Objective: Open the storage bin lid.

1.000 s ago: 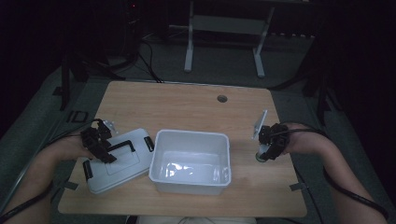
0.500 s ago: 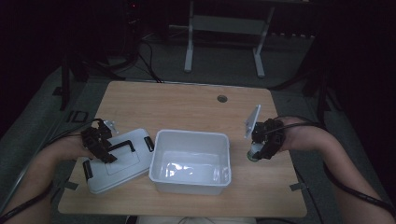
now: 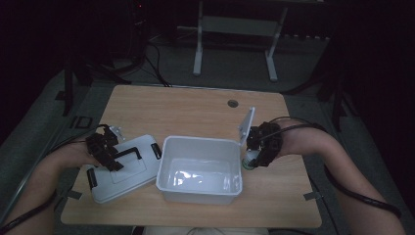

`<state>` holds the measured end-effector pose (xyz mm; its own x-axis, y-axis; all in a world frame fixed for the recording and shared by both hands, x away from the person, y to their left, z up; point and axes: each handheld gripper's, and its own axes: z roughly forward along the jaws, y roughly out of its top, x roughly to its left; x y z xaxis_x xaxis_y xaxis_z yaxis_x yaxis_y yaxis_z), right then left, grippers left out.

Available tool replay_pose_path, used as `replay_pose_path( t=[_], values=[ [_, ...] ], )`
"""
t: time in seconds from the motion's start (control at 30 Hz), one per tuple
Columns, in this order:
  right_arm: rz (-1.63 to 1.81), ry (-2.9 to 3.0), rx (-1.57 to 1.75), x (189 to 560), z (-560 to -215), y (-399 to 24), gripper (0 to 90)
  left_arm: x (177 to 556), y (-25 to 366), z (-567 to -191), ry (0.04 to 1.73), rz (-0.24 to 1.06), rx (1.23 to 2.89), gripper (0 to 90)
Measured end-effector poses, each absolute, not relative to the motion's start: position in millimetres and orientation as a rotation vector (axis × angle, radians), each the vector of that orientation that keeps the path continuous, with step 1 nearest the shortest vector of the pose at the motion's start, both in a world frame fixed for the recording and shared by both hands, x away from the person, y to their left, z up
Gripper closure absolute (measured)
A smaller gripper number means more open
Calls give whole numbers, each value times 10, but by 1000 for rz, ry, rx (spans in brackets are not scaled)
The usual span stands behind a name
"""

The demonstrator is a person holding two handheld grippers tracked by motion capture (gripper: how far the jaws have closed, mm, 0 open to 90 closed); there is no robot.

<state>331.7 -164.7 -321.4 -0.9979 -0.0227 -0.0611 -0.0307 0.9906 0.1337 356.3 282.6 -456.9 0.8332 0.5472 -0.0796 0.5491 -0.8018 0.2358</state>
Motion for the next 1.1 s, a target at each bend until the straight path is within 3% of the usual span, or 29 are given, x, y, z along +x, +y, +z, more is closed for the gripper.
replay_pose_path(
  t=[0.83,1.1],
  values=[
    [229,3101,-186,3355,-3603,-1074,502,3558,2879,-4578,849,19,2758,300],
    [187,3147,-199,3383,-3927,-942,502,3561,2885,-4573,848,20,2762,300]
  ],
)
